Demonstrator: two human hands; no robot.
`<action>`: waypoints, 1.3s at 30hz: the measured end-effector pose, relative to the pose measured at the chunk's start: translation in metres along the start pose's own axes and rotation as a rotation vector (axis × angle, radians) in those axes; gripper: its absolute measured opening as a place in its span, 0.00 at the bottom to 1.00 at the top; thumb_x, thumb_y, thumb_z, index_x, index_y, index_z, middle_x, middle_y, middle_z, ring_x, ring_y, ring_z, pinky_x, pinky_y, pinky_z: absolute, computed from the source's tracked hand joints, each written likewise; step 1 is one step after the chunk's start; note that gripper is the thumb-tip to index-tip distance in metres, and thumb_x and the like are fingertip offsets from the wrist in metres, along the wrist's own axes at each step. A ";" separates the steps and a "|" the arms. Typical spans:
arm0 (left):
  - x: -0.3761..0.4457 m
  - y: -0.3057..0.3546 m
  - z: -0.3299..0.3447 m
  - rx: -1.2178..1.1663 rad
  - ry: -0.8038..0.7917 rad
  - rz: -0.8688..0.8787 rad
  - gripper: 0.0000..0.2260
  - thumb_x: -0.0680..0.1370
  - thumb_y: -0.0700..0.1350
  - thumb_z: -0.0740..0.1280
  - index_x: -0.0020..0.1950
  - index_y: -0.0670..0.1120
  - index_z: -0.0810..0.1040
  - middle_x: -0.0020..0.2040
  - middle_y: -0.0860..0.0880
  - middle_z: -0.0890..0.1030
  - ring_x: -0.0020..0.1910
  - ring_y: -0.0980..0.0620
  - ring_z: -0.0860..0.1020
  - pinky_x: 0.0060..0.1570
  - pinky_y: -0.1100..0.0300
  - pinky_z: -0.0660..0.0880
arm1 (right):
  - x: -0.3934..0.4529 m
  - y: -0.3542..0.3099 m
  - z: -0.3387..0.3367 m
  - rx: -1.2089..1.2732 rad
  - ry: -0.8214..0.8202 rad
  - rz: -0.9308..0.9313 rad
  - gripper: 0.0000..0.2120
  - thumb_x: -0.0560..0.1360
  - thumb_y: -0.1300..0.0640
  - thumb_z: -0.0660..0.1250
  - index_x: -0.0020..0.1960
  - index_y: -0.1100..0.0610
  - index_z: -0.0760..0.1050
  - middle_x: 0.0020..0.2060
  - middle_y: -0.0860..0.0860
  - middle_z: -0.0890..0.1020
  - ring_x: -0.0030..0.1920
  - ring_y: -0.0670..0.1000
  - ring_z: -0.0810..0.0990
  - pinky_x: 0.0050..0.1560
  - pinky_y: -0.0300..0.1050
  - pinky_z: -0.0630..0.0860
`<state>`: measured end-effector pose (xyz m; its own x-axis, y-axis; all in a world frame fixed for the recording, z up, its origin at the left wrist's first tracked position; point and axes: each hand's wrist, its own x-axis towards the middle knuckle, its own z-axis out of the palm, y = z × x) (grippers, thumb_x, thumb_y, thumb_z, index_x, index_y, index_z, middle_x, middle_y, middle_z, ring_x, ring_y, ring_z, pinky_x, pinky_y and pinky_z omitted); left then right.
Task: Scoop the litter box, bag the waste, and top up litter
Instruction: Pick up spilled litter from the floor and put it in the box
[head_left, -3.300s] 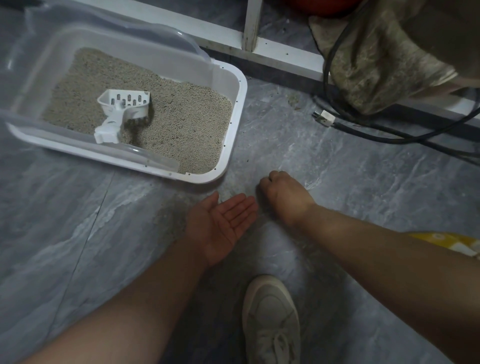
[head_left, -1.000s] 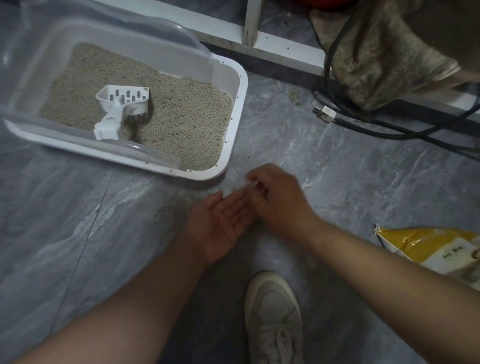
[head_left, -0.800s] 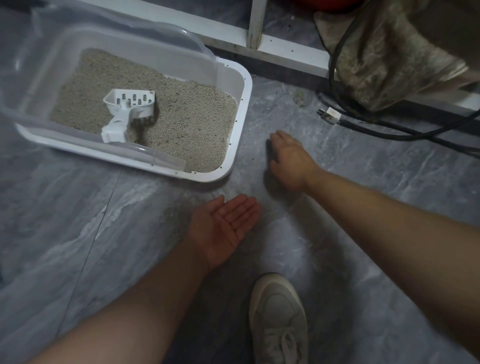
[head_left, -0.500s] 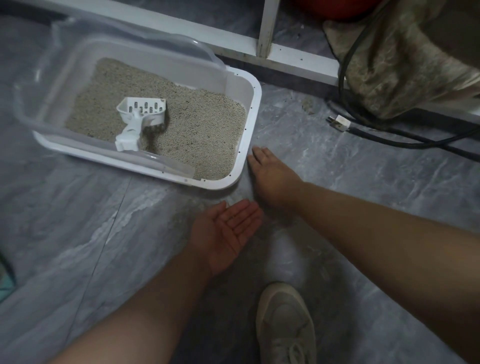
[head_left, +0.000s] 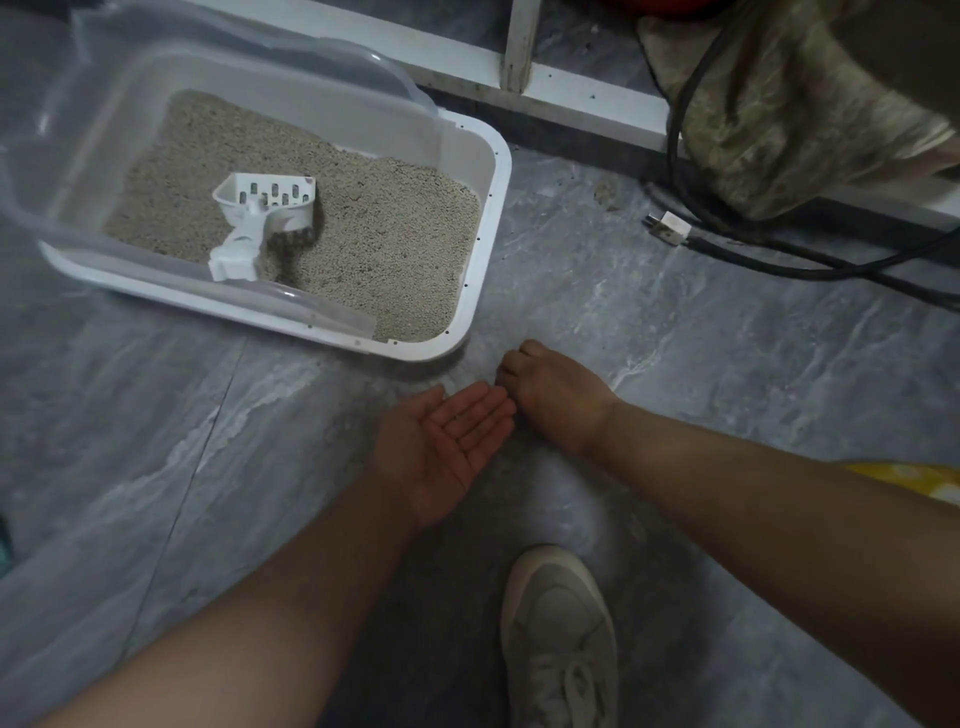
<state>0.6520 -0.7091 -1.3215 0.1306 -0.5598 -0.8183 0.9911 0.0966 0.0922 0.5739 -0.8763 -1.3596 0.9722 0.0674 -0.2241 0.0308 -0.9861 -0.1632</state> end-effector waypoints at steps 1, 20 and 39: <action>0.000 0.001 0.000 0.006 0.001 0.004 0.18 0.82 0.46 0.58 0.60 0.33 0.77 0.57 0.34 0.82 0.51 0.37 0.84 0.53 0.42 0.80 | 0.002 0.001 -0.001 0.028 0.012 0.001 0.07 0.63 0.71 0.74 0.38 0.63 0.79 0.37 0.59 0.78 0.38 0.61 0.77 0.33 0.51 0.79; -0.005 0.002 0.013 0.068 -0.155 -0.065 0.20 0.82 0.49 0.57 0.55 0.36 0.84 0.55 0.39 0.84 0.49 0.43 0.85 0.50 0.51 0.81 | -0.046 -0.078 -0.072 0.605 0.399 0.179 0.06 0.74 0.62 0.72 0.51 0.58 0.83 0.46 0.52 0.83 0.47 0.47 0.78 0.49 0.37 0.72; -0.007 -0.014 0.000 0.038 -0.123 -0.067 0.21 0.82 0.48 0.56 0.62 0.34 0.79 0.62 0.37 0.81 0.60 0.40 0.81 0.62 0.48 0.73 | -0.051 -0.100 -0.049 0.444 0.099 0.022 0.15 0.73 0.62 0.68 0.59 0.62 0.81 0.58 0.58 0.81 0.61 0.58 0.78 0.63 0.50 0.73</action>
<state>0.6371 -0.7063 -1.3171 0.0639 -0.6612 -0.7475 0.9977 0.0255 0.0628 0.5321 -0.7882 -1.2847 0.9897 0.0107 -0.1426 -0.0719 -0.8248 -0.5608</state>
